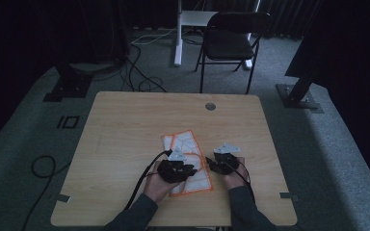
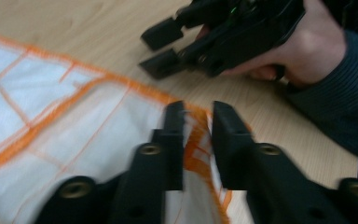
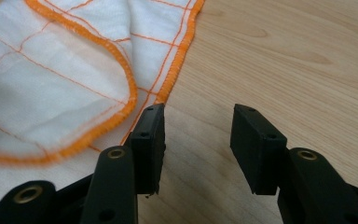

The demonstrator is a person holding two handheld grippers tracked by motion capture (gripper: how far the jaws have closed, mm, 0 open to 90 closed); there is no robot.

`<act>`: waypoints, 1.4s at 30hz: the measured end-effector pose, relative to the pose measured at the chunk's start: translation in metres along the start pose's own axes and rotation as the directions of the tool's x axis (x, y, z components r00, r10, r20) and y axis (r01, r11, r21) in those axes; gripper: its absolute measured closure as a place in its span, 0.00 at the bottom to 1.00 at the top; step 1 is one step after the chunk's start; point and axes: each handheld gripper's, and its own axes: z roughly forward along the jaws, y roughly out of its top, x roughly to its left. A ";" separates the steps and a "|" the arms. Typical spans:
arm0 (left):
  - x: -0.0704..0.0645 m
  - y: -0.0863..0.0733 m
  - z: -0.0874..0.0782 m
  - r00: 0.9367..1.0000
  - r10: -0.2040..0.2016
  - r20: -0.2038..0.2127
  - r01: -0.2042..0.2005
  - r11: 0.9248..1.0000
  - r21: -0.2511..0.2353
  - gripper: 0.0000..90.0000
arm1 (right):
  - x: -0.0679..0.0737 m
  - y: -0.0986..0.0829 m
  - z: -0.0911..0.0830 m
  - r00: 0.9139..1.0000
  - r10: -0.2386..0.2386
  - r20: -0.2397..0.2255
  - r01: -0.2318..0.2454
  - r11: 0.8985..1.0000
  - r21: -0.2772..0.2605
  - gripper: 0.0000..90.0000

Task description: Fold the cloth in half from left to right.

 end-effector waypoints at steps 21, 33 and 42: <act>0.019 -0.051 -0.006 0.983 -0.043 -0.179 0.056 0.996 0.065 0.72 | 0.027 0.039 0.018 0.992 -0.107 -0.073 0.105 0.994 -0.034 0.62; 0.030 -0.062 -0.004 0.958 -0.029 -0.286 0.067 0.990 0.122 0.84 | 0.052 0.053 0.038 0.965 -0.229 -0.128 0.230 0.973 -0.008 0.60; 0.055 -0.066 -0.020 0.924 -0.093 -0.372 0.139 0.985 0.100 0.83 | 0.050 0.066 0.045 0.973 -0.221 -0.073 0.221 0.975 -0.005 0.74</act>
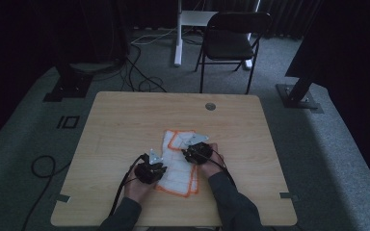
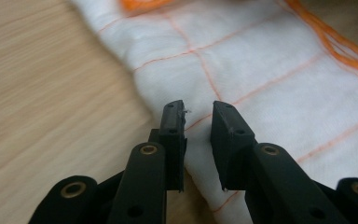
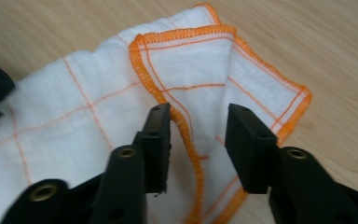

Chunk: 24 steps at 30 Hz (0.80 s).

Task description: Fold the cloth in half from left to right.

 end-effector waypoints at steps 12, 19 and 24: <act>-0.032 0.015 -0.004 0.988 0.071 0.135 -0.067 0.997 -0.036 0.73 | -0.014 0.007 0.003 0.997 0.074 0.025 -0.073 0.997 -0.013 0.96; -0.042 0.024 0.000 0.984 0.093 0.152 -0.088 0.995 -0.042 0.73 | -0.029 0.007 -0.003 0.987 0.157 0.017 -0.156 0.986 -0.053 0.97; -0.041 0.024 0.000 0.984 0.089 0.152 -0.084 0.996 -0.041 0.72 | -0.036 0.008 0.000 0.984 0.177 0.031 -0.175 0.983 -0.048 0.97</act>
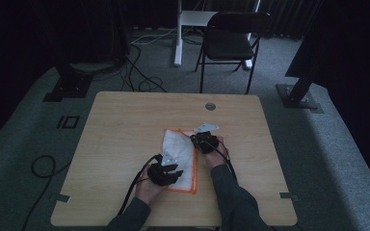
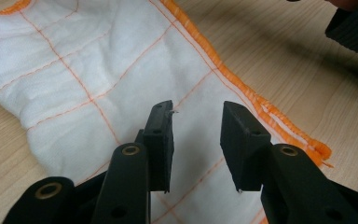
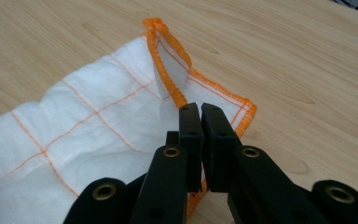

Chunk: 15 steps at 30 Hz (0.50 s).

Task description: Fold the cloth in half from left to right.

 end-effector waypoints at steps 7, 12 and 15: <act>0.003 -0.004 0.002 1.000 -0.012 -0.002 0.012 1.000 0.006 0.72 | -0.008 -0.006 0.013 0.998 0.052 0.041 -0.054 0.996 0.067 0.89; 0.006 -0.007 0.001 1.000 -0.022 -0.009 0.022 1.000 0.004 0.71 | -0.013 -0.010 0.014 0.992 0.074 0.098 -0.082 0.993 0.081 0.88; 0.009 -0.008 -0.002 0.999 -0.033 -0.019 0.033 0.999 -0.005 0.71 | -0.016 -0.011 0.011 0.992 0.083 0.095 -0.089 0.994 0.070 0.85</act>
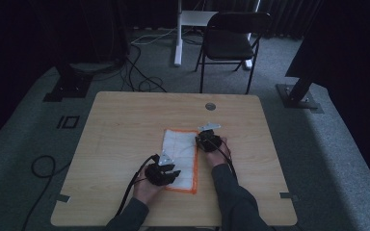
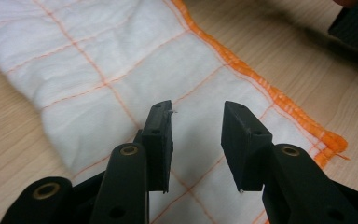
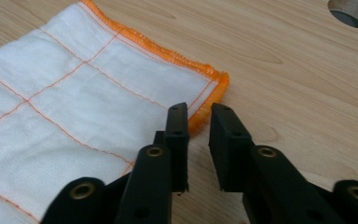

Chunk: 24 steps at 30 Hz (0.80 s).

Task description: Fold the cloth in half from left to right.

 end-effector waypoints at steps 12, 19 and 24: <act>0.021 -0.002 -0.011 0.998 -0.034 -0.050 0.032 0.999 -0.037 0.70 | 0.003 -0.007 -0.010 0.999 -0.026 -0.044 0.025 0.999 -0.021 0.77; 0.032 -0.002 -0.014 0.996 -0.052 -0.073 0.048 0.998 -0.049 0.69 | 0.010 -0.011 -0.016 0.996 -0.043 -0.072 0.041 0.999 -0.034 0.73; 0.036 -0.001 -0.018 0.995 -0.060 -0.083 0.055 0.997 -0.058 0.69 | 0.014 -0.012 -0.017 0.995 -0.055 -0.084 0.052 0.998 -0.042 0.69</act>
